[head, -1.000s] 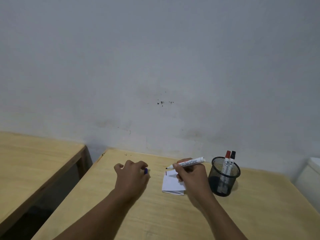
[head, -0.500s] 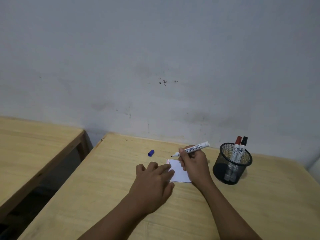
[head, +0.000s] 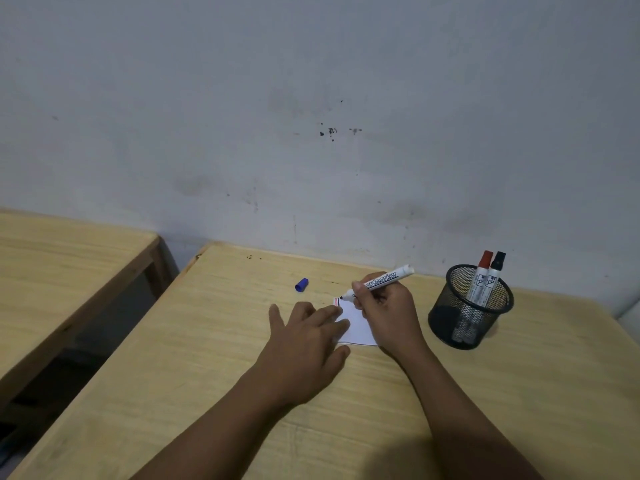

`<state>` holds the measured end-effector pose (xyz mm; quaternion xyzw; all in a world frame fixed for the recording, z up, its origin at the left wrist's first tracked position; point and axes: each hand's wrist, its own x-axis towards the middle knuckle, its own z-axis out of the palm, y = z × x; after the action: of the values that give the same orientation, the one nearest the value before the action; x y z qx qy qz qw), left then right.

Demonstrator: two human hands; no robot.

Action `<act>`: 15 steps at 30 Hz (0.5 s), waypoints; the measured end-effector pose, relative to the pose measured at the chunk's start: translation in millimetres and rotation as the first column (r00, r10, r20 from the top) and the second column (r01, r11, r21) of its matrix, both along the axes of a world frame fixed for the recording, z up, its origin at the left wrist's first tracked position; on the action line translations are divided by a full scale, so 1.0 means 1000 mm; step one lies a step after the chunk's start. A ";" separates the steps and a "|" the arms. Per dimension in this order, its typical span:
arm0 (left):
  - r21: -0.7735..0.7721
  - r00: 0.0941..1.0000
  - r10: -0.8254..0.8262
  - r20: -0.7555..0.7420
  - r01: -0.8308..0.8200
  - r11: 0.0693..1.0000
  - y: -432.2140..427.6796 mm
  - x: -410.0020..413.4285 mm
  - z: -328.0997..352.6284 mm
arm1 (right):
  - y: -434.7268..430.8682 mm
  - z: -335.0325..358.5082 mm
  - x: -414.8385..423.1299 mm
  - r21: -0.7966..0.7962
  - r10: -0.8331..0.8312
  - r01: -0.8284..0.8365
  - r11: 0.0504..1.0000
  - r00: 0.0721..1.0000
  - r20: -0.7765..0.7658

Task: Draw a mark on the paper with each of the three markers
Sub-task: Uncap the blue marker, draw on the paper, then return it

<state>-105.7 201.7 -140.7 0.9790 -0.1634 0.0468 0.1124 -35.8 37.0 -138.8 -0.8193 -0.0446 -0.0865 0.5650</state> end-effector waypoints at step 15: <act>-0.003 1.000 0.011 -0.001 -0.011 1.000 -0.001 0.000 0.003 | 0.000 0.003 -0.003 -0.060 -0.007 0.006 0.998 1.000 -0.021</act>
<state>-105.8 200.5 -138.0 0.9797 -0.1579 0.0472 0.1137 -38.5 36.9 -135.4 -0.8369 -0.0383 -0.0783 0.5404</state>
